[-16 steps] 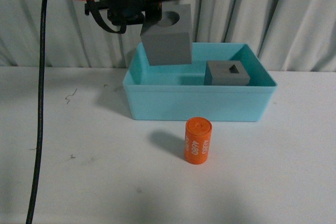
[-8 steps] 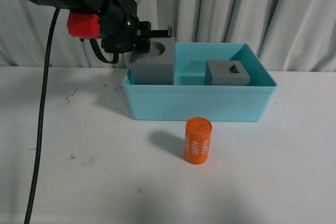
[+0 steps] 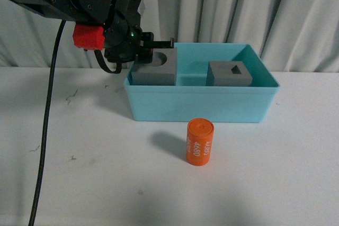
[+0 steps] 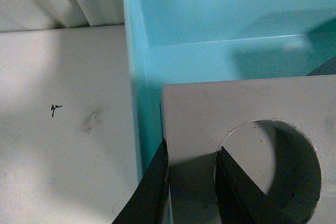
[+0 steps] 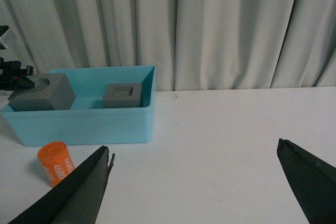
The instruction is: Place gray and orange parts in blue box
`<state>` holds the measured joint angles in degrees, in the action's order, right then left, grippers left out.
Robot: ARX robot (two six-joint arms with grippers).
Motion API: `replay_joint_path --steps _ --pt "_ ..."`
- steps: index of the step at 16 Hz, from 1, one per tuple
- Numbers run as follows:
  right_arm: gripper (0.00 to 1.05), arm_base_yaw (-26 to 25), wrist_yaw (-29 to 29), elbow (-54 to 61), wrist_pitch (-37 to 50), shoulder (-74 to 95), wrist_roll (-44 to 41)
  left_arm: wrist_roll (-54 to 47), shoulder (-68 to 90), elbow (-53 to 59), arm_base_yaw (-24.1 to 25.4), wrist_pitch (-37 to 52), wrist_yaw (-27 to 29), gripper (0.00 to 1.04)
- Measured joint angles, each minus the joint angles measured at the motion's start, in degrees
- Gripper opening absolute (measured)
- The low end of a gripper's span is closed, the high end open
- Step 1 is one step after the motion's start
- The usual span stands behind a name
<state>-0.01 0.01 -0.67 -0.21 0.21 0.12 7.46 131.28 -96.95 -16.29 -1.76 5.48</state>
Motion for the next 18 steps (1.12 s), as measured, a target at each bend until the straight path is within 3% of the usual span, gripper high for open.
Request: replay_joint_path --steps 3,9,11,15,18 --pt "0.98 0.00 0.02 0.00 0.00 0.00 0.00 0.00 0.02 0.00 0.00 0.04 0.13 0.19" --pt "0.98 0.00 0.02 0.00 0.00 0.00 0.00 0.42 -0.74 1.20 0.09 1.60 0.24 0.85" --pt "0.98 0.00 0.02 0.00 0.00 0.00 0.00 2.64 -4.63 6.10 0.28 4.85 -0.02 0.99" --pt "0.98 0.00 0.02 0.00 0.00 0.00 0.00 13.46 -28.28 27.85 1.51 16.85 -2.19 0.98" --pt "0.98 0.00 0.02 0.00 0.00 0.00 0.00 17.53 -54.71 57.09 10.23 17.11 -1.40 0.98"
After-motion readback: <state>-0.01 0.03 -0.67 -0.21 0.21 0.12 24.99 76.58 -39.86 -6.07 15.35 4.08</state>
